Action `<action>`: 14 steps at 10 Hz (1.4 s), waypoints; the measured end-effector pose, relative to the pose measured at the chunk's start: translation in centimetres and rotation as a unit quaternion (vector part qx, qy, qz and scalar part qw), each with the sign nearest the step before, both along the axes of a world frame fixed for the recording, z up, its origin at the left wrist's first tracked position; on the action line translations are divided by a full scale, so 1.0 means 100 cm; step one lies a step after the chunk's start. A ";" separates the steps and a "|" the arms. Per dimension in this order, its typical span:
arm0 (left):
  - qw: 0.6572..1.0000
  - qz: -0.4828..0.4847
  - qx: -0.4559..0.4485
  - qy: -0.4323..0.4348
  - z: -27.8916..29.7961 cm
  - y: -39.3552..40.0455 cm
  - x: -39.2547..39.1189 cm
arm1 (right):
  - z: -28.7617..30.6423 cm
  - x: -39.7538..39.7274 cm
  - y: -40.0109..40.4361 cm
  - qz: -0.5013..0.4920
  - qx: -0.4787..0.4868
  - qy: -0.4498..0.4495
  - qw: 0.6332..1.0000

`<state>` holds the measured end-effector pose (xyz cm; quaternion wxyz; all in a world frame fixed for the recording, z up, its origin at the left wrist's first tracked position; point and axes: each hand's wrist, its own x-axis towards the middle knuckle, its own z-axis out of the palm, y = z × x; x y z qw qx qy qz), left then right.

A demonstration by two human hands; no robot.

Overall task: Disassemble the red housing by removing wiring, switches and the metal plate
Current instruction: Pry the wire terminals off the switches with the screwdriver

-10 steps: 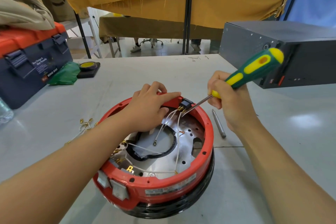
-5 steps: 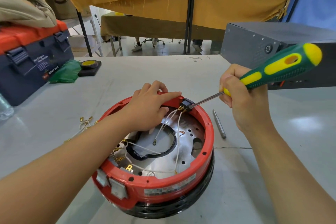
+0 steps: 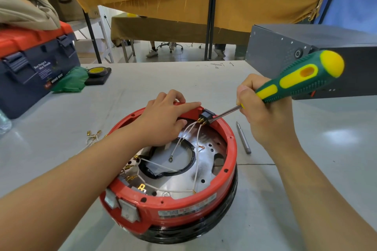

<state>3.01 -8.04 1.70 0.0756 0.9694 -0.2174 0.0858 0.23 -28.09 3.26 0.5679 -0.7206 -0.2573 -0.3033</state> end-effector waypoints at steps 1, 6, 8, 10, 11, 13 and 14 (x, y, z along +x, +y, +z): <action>1.000 0.000 0.003 0.000 0.000 0.000 0.000 | 0.000 -0.001 -0.001 0.002 -0.015 -0.012 1.000; 1.000 -0.004 0.004 -0.012 -0.002 0.002 0.003 | -0.004 0.007 -0.002 0.029 0.034 0.051 0.998; 1.000 -0.002 0.006 -0.010 -0.002 0.001 0.002 | -0.001 0.003 0.000 0.013 0.033 0.023 0.999; 1.000 -0.003 0.009 -0.013 -0.002 0.001 0.002 | -0.002 0.001 0.000 0.000 0.016 0.016 1.000; 1.000 -0.001 0.008 -0.011 -0.003 0.001 0.002 | -0.004 0.002 0.000 -0.012 0.002 0.006 1.000; 1.000 -0.003 0.010 -0.013 -0.003 0.002 0.002 | -0.005 0.002 0.001 -0.021 0.010 -0.004 1.000; 1.000 -0.005 0.011 -0.013 -0.003 0.002 0.002 | -0.004 0.001 0.001 -0.009 0.016 -0.007 1.000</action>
